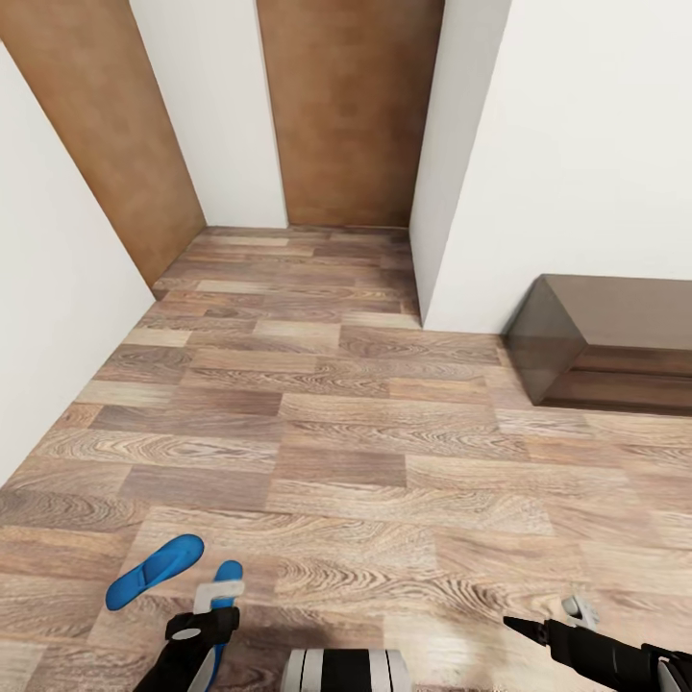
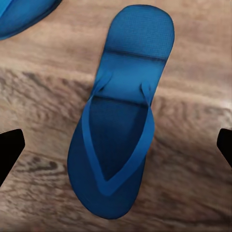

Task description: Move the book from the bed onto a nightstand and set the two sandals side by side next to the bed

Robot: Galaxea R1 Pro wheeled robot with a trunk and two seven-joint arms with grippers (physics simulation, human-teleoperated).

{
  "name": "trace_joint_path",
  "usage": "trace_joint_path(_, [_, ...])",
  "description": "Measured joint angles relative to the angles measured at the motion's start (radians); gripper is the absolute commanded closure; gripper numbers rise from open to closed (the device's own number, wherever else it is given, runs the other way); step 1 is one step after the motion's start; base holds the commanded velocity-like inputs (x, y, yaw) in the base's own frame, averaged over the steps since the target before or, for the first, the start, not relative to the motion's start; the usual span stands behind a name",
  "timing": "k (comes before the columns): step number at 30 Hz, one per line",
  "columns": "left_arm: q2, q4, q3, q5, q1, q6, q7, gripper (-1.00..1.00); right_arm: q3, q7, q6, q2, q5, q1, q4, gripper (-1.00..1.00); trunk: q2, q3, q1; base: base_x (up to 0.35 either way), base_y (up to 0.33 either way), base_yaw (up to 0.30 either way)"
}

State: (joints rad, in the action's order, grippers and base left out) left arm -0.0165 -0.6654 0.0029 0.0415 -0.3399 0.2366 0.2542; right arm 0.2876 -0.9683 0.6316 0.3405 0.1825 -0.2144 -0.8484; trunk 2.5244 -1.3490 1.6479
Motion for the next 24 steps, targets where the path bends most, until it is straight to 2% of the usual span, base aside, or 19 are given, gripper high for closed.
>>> trace_joint_path(10, [-0.001, 0.0, 0.0, 0.0, 0.0, 0.0, -0.001, -1.0, 0.004, -0.006, 0.001, 0.003, 0.003, 0.0, -0.001, -1.0, 0.002, -0.039, 0.004, 0.0, 0.0, 0.0])
trace_joint_path(12, [-0.001, 0.0, 0.0, 0.0, 0.0, 0.001, 0.0, -1.0, 0.005, -0.008, 0.005, 0.004, 0.015, 0.0, -0.002, -1.0, 0.003, -0.046, 0.005, 0.0, 0.0, 0.0])
trace_joint_path(14, [-0.001, 0.0, 0.0, 0.0, 0.0, 0.001, 0.0, -1.0, 0.006, -0.009, 0.016, 0.004, 0.047, 0.0, -0.002, -1.0, 0.003, -0.054, 0.006, 0.0, 0.0, 0.0])
trace_joint_path(17, [-0.001, 0.0, 0.0, 0.0, -0.001, 0.0, 0.0, -1.0, 0.008, -0.015, 0.037, 0.005, 0.123, 0.0, -0.003, -1.0, 0.004, -0.066, 0.008, 0.0, 0.0, 0.0])
trace_joint_path(19, [-0.001, 0.0, 0.0, 0.0, 0.0, 0.001, 0.0, -1.0, 0.008, -0.056, 0.061, 0.012, 0.231, 0.0, -0.002, -1.0, 0.004, -0.074, 0.009, 0.0, 0.0, 0.0])
trace_joint_path(20, [-0.002, 0.0, 0.0, 0.0, 0.0, 0.001, 0.0, -1.0, 0.009, -0.121, 0.077, 0.029, 0.313, 0.0, -0.001, -1.0, 0.005, -0.077, 0.009, 0.0, 0.0, 0.0])
trace_joint_path(22, [-0.002, 0.0, 0.0, 0.0, 0.0, 0.001, 0.0, -1.0, 0.008, -0.193, 0.09, 0.049, 0.372, 0.0, 0.0, -1.0, 0.005, -0.081, 0.009, 0.0, 0.0, 0.0])
trace_joint_path(24, [-0.002, 0.0, 0.0, 0.0, 0.0, 0.0, 0.0, -1.0, 0.008, -0.244, 0.098, 0.064, 0.405, 0.0, 0.003, -1.0, 0.005, -0.081, 0.009, 0.0, 0.0, 0.0])
